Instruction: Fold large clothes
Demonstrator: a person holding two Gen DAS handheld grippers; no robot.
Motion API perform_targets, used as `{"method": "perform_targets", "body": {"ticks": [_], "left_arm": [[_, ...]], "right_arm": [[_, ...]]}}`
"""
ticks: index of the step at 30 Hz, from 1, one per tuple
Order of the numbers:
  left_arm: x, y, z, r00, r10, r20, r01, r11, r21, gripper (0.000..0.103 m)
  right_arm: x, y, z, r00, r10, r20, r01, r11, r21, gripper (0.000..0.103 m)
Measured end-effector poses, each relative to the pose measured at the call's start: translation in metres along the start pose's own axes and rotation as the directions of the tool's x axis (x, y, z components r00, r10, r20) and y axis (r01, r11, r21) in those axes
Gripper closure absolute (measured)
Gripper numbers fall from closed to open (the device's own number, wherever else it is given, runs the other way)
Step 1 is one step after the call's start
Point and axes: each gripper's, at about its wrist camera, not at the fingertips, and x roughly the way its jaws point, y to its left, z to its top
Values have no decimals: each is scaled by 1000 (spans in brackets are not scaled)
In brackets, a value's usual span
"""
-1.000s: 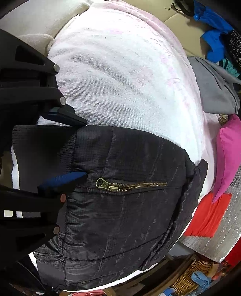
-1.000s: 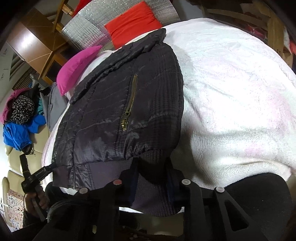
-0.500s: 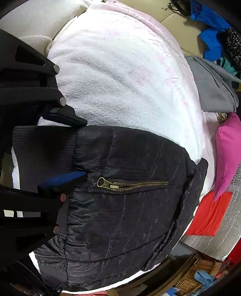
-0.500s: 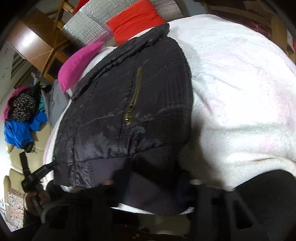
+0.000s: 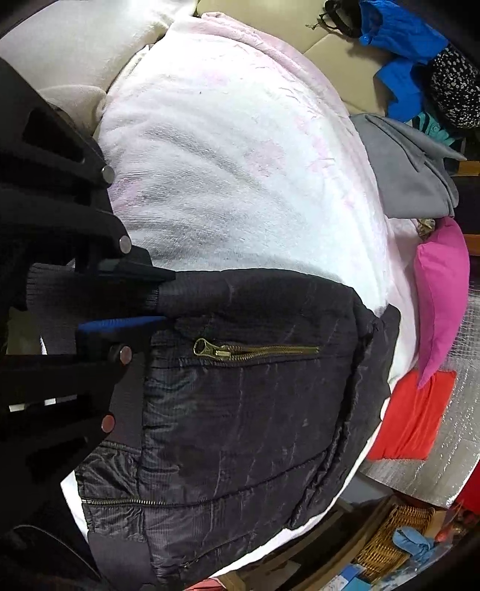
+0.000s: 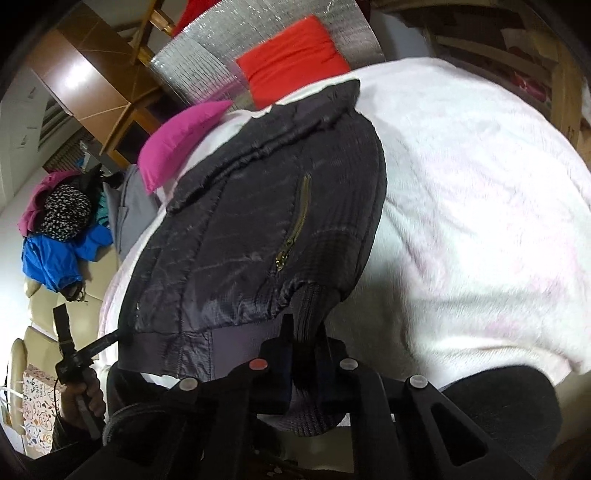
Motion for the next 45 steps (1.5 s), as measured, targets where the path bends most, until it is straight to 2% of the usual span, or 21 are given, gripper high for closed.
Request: {"method": "perform_targets", "body": {"ticks": [5,8,9,12,16,17,21,26,27,28,30,35,37,39,42,43,45], "left_arm": [[-9,-4,-8,1000,-20,-8,20,1000,8,86],[-2,2,-10,999,-27,-26,27,1000,-4,85],[2,6,-9,999,-33,-35,32,999,-16,83],[8,14,-7,997,-57,-49,54,997,-58,79],[11,14,-6,997,-69,-45,67,996,-52,72],[12,13,-7,997,-68,-46,66,996,-52,69],[18,9,-7,997,-55,-54,52,997,-49,64],[21,2,-7,998,-33,-61,31,999,-26,62],[22,1,-7,998,-28,-63,27,999,-21,62],[24,-3,-6,998,-24,-64,22,1000,-19,62],[25,-5,-5,998,-21,-62,20,1000,-16,62],[28,-7,-5,998,-16,-63,15,1000,-8,62],[28,-5,-5,998,-17,-64,16,1000,-10,59],[29,-3,-5,998,-6,-66,5,1000,-15,51],[31,1,-5,998,-14,-67,12,1000,-22,50],[31,1,-5,998,-15,-66,14,1000,-22,50],[30,2,-7,998,-12,-61,12,1000,-12,50]], "right_arm": [[-10,-5,2,1000,-12,11,12,1000,1,94],[-4,-17,-1,1000,-7,-11,7,999,47,94],[-1,-21,-3,1000,2,-21,-1,998,65,90],[5,-27,-7,1000,-2,-20,3,996,86,86],[10,-37,-8,1000,-1,-20,3,993,117,69],[12,-38,-8,1000,-4,-20,7,993,121,67],[23,-42,-8,999,-2,-35,6,992,128,51],[32,-34,-12,999,9,-48,-3,993,116,51],[33,-32,-13,999,6,-50,-1,994,107,54],[33,-30,-13,999,-2,-52,7,995,97,64],[33,-29,-13,998,-35,-58,39,996,77,73],[31,-34,-13,998,-29,-64,36,994,104,71],[32,-35,-13,998,-26,-61,34,992,119,70],[33,-35,-13,998,-24,-63,31,992,124,66],[33,-32,-12,997,-34,-69,41,994,101,64],[33,-29,-12,997,-43,-72,49,995,89,65],[34,-28,-13,995,-62,-79,67,995,69,74]]}}
